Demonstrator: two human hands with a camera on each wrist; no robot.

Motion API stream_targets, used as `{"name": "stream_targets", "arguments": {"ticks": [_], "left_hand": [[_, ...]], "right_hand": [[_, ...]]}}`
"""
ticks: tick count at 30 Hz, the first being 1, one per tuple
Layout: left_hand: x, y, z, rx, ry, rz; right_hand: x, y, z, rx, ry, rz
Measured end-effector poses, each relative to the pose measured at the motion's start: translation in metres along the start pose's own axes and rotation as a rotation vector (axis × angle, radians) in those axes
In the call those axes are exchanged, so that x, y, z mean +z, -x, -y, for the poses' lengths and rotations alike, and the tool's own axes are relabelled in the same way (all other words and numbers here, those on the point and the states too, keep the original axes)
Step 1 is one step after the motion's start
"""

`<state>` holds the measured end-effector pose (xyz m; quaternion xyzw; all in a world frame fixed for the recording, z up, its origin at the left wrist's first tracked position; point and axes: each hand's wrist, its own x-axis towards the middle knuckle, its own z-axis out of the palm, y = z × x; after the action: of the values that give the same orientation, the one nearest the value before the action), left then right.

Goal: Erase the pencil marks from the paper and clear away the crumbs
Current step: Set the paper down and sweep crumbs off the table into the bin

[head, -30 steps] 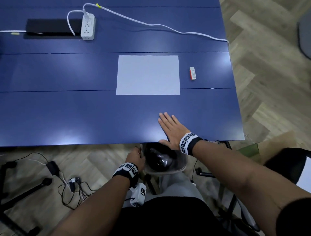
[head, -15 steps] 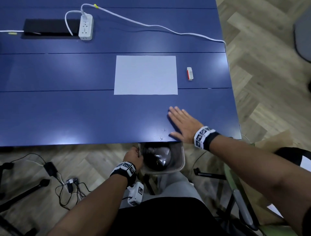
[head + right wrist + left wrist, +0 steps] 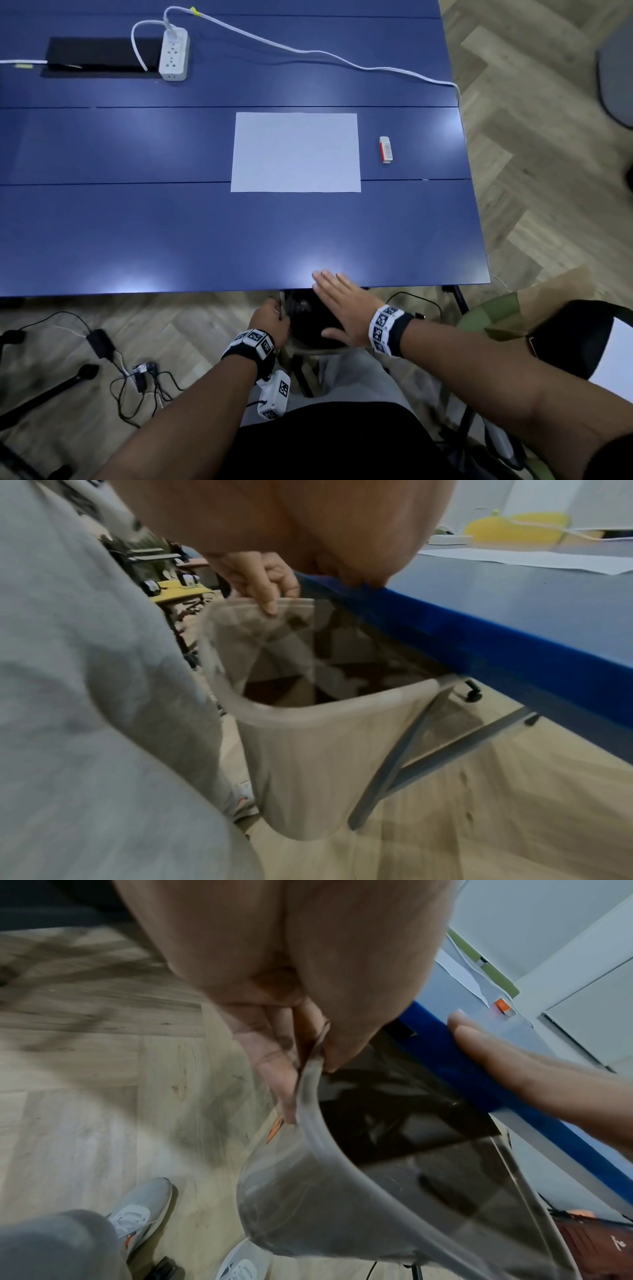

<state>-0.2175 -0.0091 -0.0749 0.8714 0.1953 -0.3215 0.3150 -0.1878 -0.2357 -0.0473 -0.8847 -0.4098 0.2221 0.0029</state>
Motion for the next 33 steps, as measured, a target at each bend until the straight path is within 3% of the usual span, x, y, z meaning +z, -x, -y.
{"name": "stream_targets", "arguments": {"ticks": [4, 8, 12, 18, 23, 26, 28, 33], "left_hand": [[-0.002, -0.001, 0.001, 0.003, 0.001, -0.004], [-0.001, -0.001, 0.002, 0.006, -0.006, 0.004], [0.0, -0.002, 0.003, 0.01, -0.024, 0.003], [0.001, -0.004, 0.004, 0.003, -0.033, 0.019], [0.001, -0.003, 0.002, 0.003, -0.033, 0.014], [-0.001, -0.001, 0.0, 0.01, -0.031, 0.018], [-0.002, -0.002, 0.0, 0.008, -0.027, 0.02], [0.0, -0.004, 0.002, -0.003, -0.041, 0.024]], "right_hand": [[0.001, 0.021, 0.007, -0.136, -0.038, 0.015], [-0.024, 0.007, -0.036, 0.025, -0.055, -0.083], [-0.043, -0.014, -0.08, 0.161, 0.047, -0.034], [-0.023, -0.03, -0.048, 0.201, 0.033, -0.004], [0.001, -0.004, 0.002, 0.014, -0.019, -0.025], [0.009, 0.017, 0.011, -0.159, -0.02, 0.014], [0.005, 0.024, 0.004, -0.191, -0.023, -0.009], [-0.03, 0.012, -0.076, 0.206, -0.017, -0.109]]}}
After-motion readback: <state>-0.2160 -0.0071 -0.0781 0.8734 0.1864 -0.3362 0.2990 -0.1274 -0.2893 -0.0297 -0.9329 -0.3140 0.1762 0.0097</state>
